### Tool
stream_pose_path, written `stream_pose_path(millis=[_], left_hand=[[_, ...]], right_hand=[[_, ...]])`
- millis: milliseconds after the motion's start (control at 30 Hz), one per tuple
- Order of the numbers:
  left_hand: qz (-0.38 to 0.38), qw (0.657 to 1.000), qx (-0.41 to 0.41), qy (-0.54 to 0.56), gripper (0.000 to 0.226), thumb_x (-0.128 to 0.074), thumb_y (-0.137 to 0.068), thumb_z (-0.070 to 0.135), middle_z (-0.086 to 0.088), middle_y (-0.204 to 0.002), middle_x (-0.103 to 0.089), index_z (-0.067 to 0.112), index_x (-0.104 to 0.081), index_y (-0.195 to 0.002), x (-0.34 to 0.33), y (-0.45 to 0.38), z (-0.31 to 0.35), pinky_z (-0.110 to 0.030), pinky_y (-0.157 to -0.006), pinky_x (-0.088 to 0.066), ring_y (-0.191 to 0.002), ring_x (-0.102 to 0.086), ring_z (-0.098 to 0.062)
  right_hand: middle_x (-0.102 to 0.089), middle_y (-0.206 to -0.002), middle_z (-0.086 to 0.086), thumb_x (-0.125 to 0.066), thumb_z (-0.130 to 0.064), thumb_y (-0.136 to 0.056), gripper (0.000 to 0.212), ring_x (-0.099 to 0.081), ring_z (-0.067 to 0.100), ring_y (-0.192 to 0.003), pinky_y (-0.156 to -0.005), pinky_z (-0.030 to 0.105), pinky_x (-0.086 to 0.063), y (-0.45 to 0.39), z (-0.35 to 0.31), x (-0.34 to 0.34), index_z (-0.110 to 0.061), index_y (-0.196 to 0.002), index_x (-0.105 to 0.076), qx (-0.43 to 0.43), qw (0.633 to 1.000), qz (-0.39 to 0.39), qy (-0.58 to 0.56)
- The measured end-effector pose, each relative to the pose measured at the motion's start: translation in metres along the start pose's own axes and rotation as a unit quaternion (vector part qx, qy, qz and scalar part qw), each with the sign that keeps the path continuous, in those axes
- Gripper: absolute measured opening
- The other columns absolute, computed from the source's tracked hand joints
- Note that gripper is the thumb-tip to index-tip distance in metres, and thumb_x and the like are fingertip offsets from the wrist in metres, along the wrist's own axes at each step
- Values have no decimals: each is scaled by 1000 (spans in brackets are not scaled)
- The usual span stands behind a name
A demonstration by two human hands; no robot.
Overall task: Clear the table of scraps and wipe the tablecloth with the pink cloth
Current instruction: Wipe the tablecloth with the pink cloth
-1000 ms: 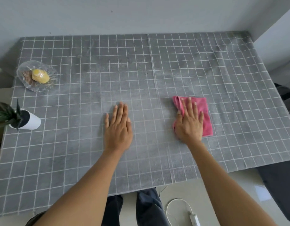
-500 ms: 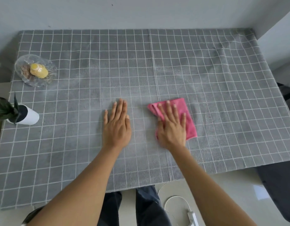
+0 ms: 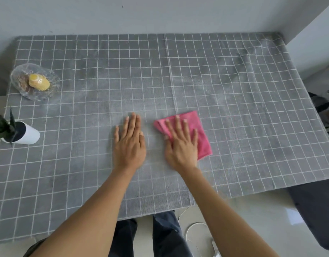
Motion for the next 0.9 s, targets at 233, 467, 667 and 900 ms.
stream_pose_path(millis=[233, 467, 667, 900], left_hand=[[-8, 1000, -8, 4, 56, -13, -97, 30, 2, -159, -11, 16, -13, -152, 0, -1, -1, -43, -119, -4, -147, -7, -15], [-29, 1000, -6, 10, 59, -7, -96, 33, 1, -160, -6, 16, -8, -152, 1, -1, -4, -44, -118, 0, -147, -3, -16], [-34, 998, 1, 50, 58, -5, -97, 36, 4, -157, -2, 16, -8, -151, 12, 54, -23, -43, -118, 4, -146, 1, -12], [-38, 999, 21, 17, 55, -9, -100, 34, 1, -159, -9, 16, -10, -152, 11, 101, -46, -46, -119, -3, -147, -4, -13]], right_hand=[[4, -158, -14, -14, -42, -96, 53, 10, 11, -146, -118, 41, 11, -5, 43, 10, -43, -146, 3, 27, 999, 11, 24], [6, -160, -9, -17, -39, -100, 52, 8, 14, -147, -118, 44, 9, -4, 90, 27, -39, -149, 2, -159, 986, 52, 10], [9, -160, -9, -18, -40, -100, 54, 11, 14, -147, -117, 48, 11, 35, 46, 6, -38, -150, 0, -192, 979, 60, -25], [4, -159, -12, -17, -41, -98, 55, 13, 13, -146, -117, 48, 11, 90, -45, -38, -38, -151, -4, 40, 999, -27, 9]])
Point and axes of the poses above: each hand's wrist, its own y-axis away from the middle knuckle, its own x-axis out of the back of the hand, z = x × y, the point moved 3 cm from there along -y, towards the middle knuckle
